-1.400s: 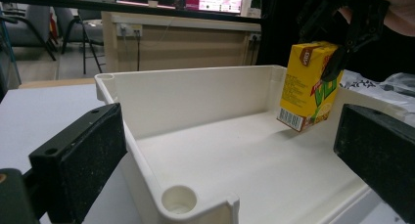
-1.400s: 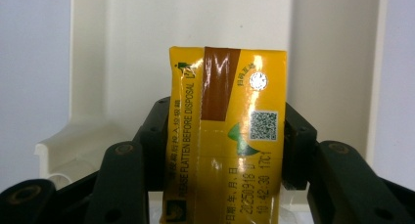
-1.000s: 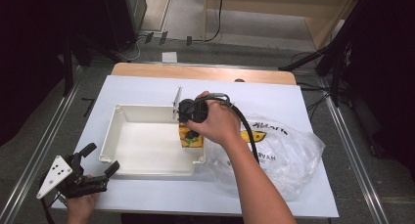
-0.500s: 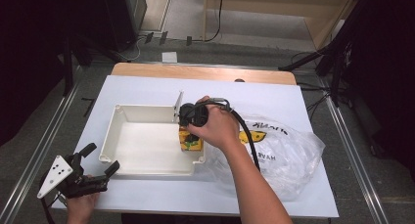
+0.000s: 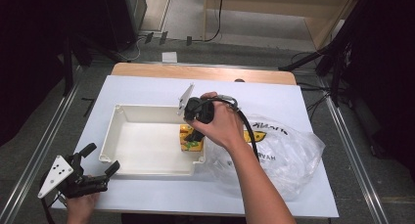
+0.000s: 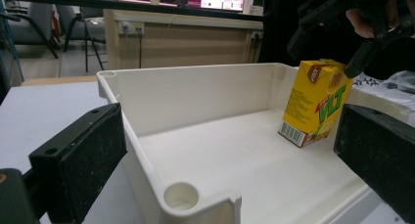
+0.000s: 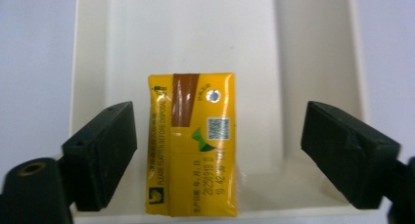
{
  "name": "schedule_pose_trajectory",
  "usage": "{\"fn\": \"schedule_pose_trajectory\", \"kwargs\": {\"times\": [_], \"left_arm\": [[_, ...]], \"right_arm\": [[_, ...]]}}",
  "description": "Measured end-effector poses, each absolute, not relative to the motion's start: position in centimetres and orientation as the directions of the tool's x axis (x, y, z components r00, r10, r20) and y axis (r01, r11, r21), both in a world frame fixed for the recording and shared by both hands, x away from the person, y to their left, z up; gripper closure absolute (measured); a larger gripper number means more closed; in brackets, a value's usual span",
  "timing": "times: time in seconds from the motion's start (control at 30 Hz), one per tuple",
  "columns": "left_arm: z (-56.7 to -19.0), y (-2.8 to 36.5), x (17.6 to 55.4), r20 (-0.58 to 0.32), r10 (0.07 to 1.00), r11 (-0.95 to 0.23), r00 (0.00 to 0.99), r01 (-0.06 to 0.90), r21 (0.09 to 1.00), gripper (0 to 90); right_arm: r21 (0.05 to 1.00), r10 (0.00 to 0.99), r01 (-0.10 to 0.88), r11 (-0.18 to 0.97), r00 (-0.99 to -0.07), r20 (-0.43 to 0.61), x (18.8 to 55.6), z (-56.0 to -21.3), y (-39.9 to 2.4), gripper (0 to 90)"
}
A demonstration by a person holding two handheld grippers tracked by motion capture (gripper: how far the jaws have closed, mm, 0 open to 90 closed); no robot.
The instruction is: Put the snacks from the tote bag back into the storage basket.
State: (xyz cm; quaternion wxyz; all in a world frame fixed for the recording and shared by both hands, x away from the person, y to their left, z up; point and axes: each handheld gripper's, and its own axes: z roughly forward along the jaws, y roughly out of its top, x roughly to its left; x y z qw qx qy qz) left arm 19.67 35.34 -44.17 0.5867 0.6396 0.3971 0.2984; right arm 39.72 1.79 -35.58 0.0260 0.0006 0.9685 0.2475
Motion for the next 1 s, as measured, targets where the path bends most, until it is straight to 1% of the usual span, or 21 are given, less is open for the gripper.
{"fn": "schedule_pose_trajectory", "kwargs": {"times": [0.1,0.2,0.23,0.37,0.43,0.53,0.83,0.93,1.0], "left_arm": [[-44.2,35.4,19.6,-0.087,0.857,0.005,0.509,0.159,0.987,0.0],[-44.2,35.3,19.6,-0.087,0.857,0.003,0.509,0.162,0.987,0.0],[-44.2,35.3,19.6,-0.086,0.856,0.004,0.51,0.159,0.987,0.0],[-44.2,35.3,19.6,-0.085,0.855,0.003,0.512,0.16,0.987,0.0],[-44.2,35.4,19.6,-0.089,0.853,0.006,0.513,0.162,0.987,0.0],[-44.2,35.4,19.6,-0.093,0.854,0.012,0.512,0.159,0.987,0.0],[-44.2,35.3,19.7,-0.085,0.857,0.003,0.508,0.16,0.987,0.0],[-44.2,35.3,19.6,-0.086,0.857,0.003,0.508,0.161,0.987,0.0],[-44.2,35.3,19.6,-0.084,0.858,0.002,0.507,0.161,0.987,0.0]], "right_arm": [[0.513,0.029,0.003,0.859,-0.999,-0.043,39.7,-35.1,1.2,13.1],[0.526,0.036,0.008,0.851,-0.998,-0.042,39.7,-34.9,0.8,12.2],[0.529,0.06,0.025,0.848,-0.997,-0.048,39.7,-34.9,0.4,6.6],[0.544,0.069,0.034,0.839,-0.997,-0.043,39.5,-35.0,-0.2,6.0],[0.561,0.092,0.029,0.828,-0.992,-0.083,39.2,-34.9,-0.7,0.1],[0.58,0.103,0.044,0.814,-0.992,-0.069,39.0,-34.6,-1.6,0.0],[0.608,0.144,0.065,0.791,-0.986,-0.082,38.6,-33.5,-4.7,0.0],[0.606,0.154,0.076,0.792,-0.985,-0.078,38.4,-33.3,-5.7,3.3],[0.611,0.158,0.076,0.788,-0.984,-0.081,38.4,-33.3,-6.3,3.8]]}}
